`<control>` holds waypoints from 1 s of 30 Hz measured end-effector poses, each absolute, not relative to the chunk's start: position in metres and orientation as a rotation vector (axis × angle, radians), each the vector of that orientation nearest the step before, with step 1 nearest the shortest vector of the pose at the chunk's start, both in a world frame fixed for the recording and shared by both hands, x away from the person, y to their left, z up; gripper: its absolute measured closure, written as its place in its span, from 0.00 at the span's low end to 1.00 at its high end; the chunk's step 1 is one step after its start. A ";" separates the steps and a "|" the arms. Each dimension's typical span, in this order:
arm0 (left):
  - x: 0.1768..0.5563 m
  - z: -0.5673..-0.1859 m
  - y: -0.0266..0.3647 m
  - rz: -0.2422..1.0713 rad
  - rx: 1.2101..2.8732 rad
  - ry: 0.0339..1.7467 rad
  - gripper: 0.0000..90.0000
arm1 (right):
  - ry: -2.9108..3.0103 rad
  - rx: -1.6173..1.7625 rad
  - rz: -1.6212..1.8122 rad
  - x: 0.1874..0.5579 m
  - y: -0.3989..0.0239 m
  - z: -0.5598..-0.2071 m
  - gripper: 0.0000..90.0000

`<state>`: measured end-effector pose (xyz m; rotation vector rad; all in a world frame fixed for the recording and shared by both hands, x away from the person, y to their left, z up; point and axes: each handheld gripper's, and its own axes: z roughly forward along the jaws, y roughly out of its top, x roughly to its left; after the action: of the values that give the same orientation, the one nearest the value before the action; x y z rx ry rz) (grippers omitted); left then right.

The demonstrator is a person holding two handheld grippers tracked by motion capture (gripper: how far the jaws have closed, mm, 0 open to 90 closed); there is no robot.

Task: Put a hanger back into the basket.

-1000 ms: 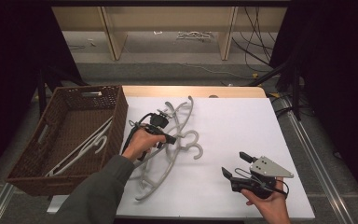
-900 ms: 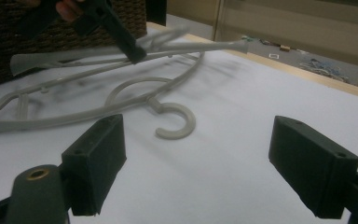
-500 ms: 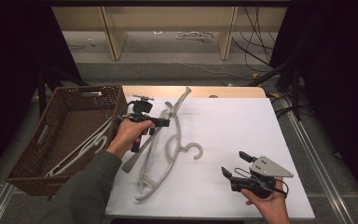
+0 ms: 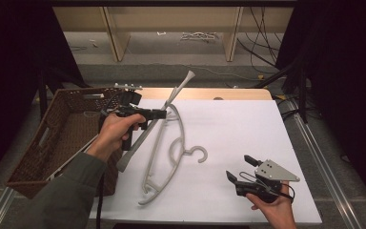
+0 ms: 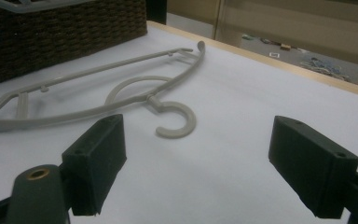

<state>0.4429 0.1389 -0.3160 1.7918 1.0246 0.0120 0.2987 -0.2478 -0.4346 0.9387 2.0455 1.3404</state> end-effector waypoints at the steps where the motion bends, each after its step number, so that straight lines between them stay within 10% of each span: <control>1: 0.440 -0.310 0.141 0.015 1.784 1.017 0.91 | 2.026 0.922 1.342 0.300 -0.248 -0.435 0.22; 15: 0.413 -0.259 0.188 0.177 1.771 0.974 0.91 | 2.066 0.957 1.323 0.297 -0.248 -0.434 0.22; 30: 0.418 -0.288 0.276 0.359 1.791 1.082 0.91 | 2.036 0.936 1.327 0.300 -0.247 -0.437 0.22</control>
<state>0.4182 0.2763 -0.2880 1.7913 1.0818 0.3594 0.3002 -0.2466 -0.4374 0.9361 2.0360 1.3272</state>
